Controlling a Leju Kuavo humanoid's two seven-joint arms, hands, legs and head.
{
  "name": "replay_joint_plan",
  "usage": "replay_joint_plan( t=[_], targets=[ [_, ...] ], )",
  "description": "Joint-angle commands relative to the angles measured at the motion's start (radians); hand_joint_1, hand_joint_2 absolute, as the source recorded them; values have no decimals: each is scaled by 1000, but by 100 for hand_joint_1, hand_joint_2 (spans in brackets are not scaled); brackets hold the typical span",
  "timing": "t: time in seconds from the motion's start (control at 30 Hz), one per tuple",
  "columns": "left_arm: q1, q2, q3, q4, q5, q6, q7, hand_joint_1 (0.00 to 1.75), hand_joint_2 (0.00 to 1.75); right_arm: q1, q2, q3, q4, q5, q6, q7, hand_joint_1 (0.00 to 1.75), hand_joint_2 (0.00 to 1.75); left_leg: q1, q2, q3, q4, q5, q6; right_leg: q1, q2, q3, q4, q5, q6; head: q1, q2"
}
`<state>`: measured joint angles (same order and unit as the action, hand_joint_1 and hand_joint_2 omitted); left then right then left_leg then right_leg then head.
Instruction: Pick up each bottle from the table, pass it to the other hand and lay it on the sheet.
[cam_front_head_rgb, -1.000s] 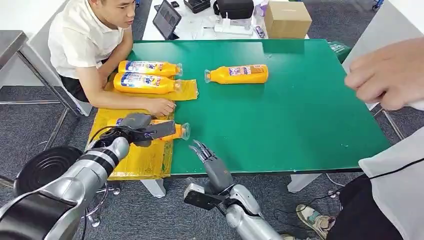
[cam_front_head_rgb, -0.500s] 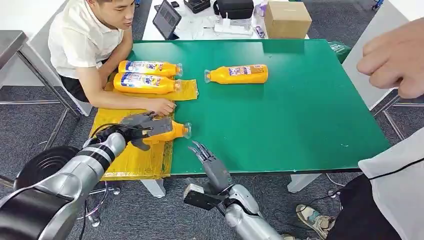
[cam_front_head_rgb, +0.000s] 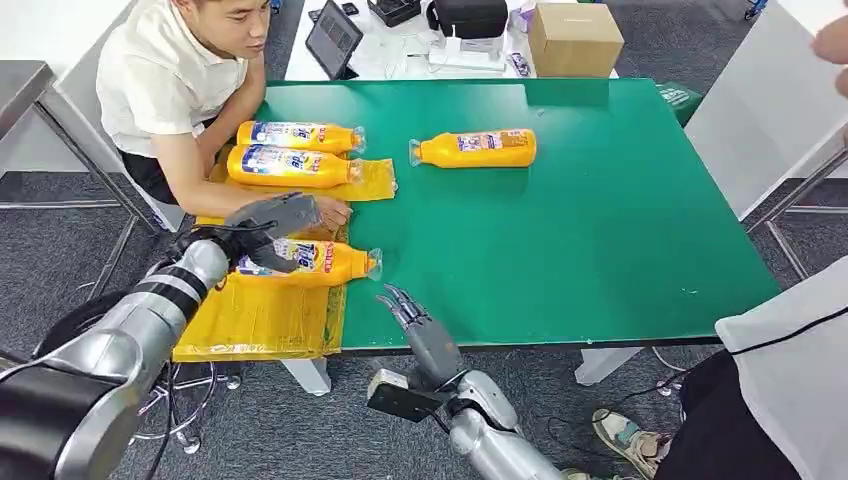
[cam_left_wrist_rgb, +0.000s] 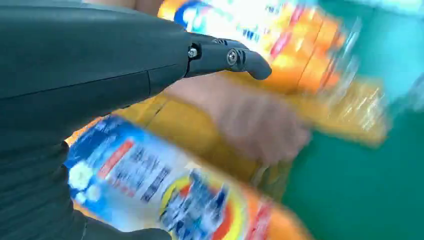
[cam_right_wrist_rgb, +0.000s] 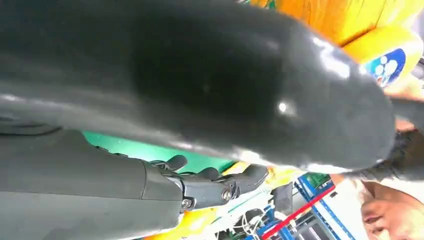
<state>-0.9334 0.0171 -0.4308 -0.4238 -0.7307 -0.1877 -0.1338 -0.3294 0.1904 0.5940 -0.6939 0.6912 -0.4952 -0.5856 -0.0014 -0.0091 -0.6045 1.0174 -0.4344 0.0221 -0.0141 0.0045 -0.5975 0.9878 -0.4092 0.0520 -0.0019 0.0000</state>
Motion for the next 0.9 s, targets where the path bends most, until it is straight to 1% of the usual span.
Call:
replay_joint_plan(
  t=[0.03,0.1,0.13,0.17,0.23,0.27,0.3,0.37,0.4,0.43,0.5,0.53,0.63,0.7,0.73,0.77,0.8,0.83,0.87,0.9],
  targets=[
    [-10,18,109,-53,99,-4,-43,0,175,-26,-11,-4,48,-9,-9,-5,0,0,1,2,2,0,-1,-1,1,1,2,0,-1,-2,0,0],
    [59,27,222,-127,298,-81,-120,0,175,-12,-15,-13,34,-36,-28,-40,0,0,0,1,1,0,0,-1,0,0,1,0,0,-1,0,0],
    [106,36,262,-176,392,-130,-141,0,175,0,-15,-24,20,-63,-34,-65,0,0,0,3,3,-1,-1,-1,0,2,2,-1,0,-2,0,0],
    [196,52,293,-281,507,-166,-162,0,175,23,-14,-49,-11,-123,-14,-103,0,0,0,2,3,-1,-1,-1,0,2,2,-1,0,-1,0,0],
    [360,62,326,-471,694,-191,-155,0,175,81,-32,-64,-134,-250,46,-113,0,0,0,4,5,-2,-1,-1,0,3,4,-2,0,-2,0,0],
    [470,57,342,-594,800,-187,-145,0,175,115,-41,-87,-200,-319,83,-113,0,0,-1,5,7,-4,-1,-1,-1,5,5,-3,-1,-1,-1,0],
    [556,53,339,-687,857,-174,-137,0,175,141,-47,-115,-244,-350,99,-113,0,175,-2,4,7,-4,-1,0,-2,4,4,-3,-1,-1,1,0],
    [723,47,303,-854,897,-140,-152,0,175,197,-61,-180,-342,-368,125,-107,0,175,-2,7,10,-6,-3,-1,-2,6,7,-4,-2,-1,0,0],
    [752,48,284,-882,899,-119,-158,0,175,208,-65,-192,-364,-365,142,-101,0,175,-2,6,6,-3,-3,-1,-2,4,3,-2,-1,-1,0,0],
    [808,27,287,-925,942,-125,-161,0,175,226,-64,-224,-390,-381,145,-95,0,175,-2,10,10,-5,-5,-3,-2,7,6,-4,-2,-1,0,0],
    [895,8,258,-997,953,-123,-170,0,175,257,-65,-270,-441,-395,151,-91,0,175,-1,7,5,-2,-6,-3,-1,6,2,-2,-3,-1,1,0],
    [916,7,243,-1014,952,-111,-174,0,175,266,-65,-283,-458,-393,162,-91,0,0,-1,7,6,-1,-7,-4,0,5,2,-1,-4,-2,-1,0],
    [953,4,206,-1036,923,-77,-176,0,175,293,-59,-330,-505,-402,167,-90,0,0,0,4,5,0,-7,-2,0,3,3,-2,-6,-3,0,0],
    [953,2,194,-1037,906,-59,-177,0,175,303,-53,-355,-530,-385,130,-110,0,0,0,3,2,0,-7,-2,0,3,0,-2,-5,-3,0,0],
    [952,-2,191,-1034,906,-60,-177,0,175,303,-54,-365,-547,-364,86,-113,0,0,0,2,3,0,-8,-2,0,1,2,-2,-6,-4,0,0],
    [947,-4,184,-1028,901,-57,-176,0,175,298,-63,-371,-549,-337,44,-113,0,0,0,2,2,0,-7,-2,0,1,0,-2,-5,-3,0,0],
    [947,-5,184,-1028,900,-56,-177,0,175,296,-66,-373,-549,-337,44,-112,0,0,0,1,3,0,-7,-3,0,0,2,-2,-5,-4,0,0],
    [942,-4,176,-1022,889,-50,-177,0,175,291,-73,-375,-551,-284,-15,-113,0,175,0,2,2,0,-7,-3,0,2,1,-2,-5,-4,0,0],
    [940,-4,170,-1021,875,-43,-180,0,175,284,-86,-375,-537,-213,-97,-113,0,175,0,2,2,0,-6,-2,0,2,1,-3,-4,-4,0,0],
    [938,-5,168,-1018,871,-42,-181,0,175,278,-90,-378,-527,-213,-98,-113,0,175,0,2,4,-1,-7,-3,1,1,3,-3,-5,-4,0,0]
  ],
)
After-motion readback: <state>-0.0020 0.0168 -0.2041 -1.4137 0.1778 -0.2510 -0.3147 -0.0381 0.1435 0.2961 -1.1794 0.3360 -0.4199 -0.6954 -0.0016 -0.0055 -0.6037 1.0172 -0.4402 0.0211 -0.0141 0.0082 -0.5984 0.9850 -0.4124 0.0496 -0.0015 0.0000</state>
